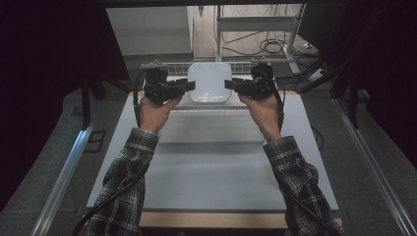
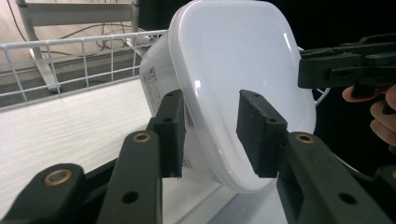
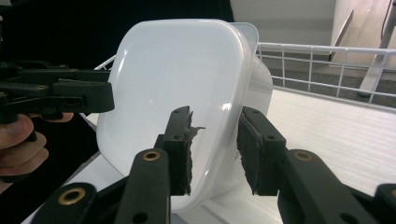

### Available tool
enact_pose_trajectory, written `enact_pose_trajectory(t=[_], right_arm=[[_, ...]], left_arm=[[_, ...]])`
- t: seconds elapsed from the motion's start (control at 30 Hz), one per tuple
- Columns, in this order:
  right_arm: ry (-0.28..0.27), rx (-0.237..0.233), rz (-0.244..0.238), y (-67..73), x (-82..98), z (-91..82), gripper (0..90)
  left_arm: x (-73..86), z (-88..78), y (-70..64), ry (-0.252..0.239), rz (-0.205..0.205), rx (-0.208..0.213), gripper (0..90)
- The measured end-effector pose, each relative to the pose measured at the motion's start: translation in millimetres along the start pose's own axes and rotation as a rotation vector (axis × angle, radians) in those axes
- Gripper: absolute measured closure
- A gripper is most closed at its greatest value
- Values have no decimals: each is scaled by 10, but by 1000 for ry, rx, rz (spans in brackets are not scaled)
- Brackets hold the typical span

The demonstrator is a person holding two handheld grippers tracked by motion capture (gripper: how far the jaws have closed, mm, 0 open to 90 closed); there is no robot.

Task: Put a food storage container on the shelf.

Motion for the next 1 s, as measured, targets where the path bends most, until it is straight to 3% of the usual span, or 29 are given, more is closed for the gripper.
enact_pose_trajectory(t=[0.2,0.3,0.43,0.67,0.87,1.0], right_arm=[[-2,24,-13,-1,-9,37,562],[-3,25,-5,-37,-9,49,541],[-14,86,-38,-46,-26,77,542],[-22,140,-64,-45,-65,155,551],[-29,138,-30,-91,-78,209,549],[-40,126,-41,-82,-92,186,506]], left_arm=[[-3,63,6,21,48,-47,577],[-11,89,11,11,37,-35,580],[-25,107,13,16,44,-42,572],[-25,134,26,-3,37,-49,550],[-16,169,57,-29,23,-74,455],[-23,142,62,-34,37,-99,405]])
Point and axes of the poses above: each handheld gripper's, and its own axes: z roughly forward along the jaws, x roughly out of its underside, y roughly to its left, the point moved 1 cm from there along z, roughly forward along the jaws, and after that the axes turned 2 degrees about -x, right-handed, at the moved point
